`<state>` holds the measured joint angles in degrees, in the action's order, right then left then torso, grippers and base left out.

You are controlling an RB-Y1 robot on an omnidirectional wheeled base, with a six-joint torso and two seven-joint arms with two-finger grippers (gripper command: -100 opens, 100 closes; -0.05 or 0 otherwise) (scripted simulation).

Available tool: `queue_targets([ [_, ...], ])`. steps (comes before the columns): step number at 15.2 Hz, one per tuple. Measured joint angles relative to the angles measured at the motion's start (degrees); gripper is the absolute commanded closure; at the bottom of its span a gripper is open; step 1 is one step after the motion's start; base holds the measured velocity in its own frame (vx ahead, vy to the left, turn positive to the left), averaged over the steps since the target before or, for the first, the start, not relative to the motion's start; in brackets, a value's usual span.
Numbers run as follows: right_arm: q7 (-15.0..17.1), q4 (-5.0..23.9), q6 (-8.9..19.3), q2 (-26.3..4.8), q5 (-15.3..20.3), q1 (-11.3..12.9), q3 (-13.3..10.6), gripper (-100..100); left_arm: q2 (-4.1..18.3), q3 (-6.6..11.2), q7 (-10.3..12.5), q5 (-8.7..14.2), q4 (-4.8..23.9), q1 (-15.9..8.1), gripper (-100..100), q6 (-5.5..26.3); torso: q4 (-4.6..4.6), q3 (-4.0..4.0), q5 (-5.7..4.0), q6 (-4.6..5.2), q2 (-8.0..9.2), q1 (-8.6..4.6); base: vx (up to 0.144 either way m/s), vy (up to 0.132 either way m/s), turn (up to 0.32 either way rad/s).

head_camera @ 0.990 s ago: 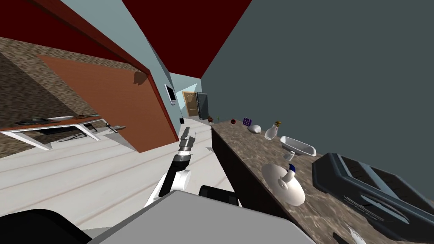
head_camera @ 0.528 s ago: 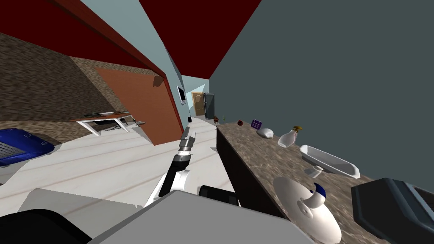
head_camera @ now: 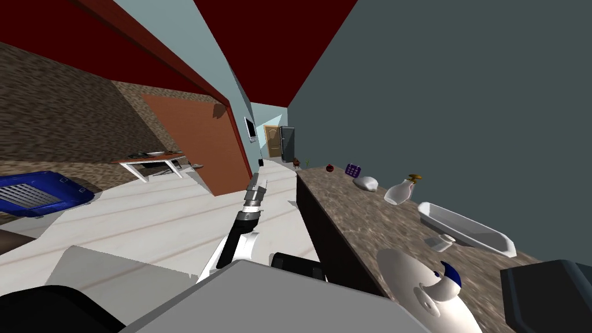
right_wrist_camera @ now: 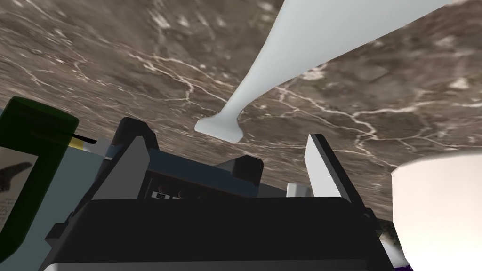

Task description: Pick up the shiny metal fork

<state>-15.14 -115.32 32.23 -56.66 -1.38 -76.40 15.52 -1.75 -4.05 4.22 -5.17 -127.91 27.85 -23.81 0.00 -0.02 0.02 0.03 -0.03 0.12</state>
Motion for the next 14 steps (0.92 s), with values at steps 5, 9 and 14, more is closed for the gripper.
queue_targets([
  [5, 0.0, 0.1, 0.2, 0.0, 0.1, -0.1, 0.2, 100, 0.0, 0.00, 0.0, 0.0, 0.0, 0.0, 0, 0.0, 0.02, 0.00, -0.25, -0.07, -0.01, -0.01, -0.001, -0.001, -0.008],
  [9, 0.4, -2.6, 1.1, -0.8, -0.5, -2.0, 1.4, 100, 0.0, -0.01, 0.0, 0.0, 0.0, 0.0, 0, 0.0, 0.02, 0.03, -0.26, -0.06, 0.03, 0.09, -0.010, 0.026, -0.026],
  [14, -1.9, -3.4, 0.1, -1.9, 1.4, -5.7, 2.3, -100, 0.0, -0.01, 0.0, 0.0, 0.0, 0.0, 0, 0.0, 0.06, 0.13, -0.21, -0.08, 0.23, 0.28, -0.058, 0.069, 0.140],
])
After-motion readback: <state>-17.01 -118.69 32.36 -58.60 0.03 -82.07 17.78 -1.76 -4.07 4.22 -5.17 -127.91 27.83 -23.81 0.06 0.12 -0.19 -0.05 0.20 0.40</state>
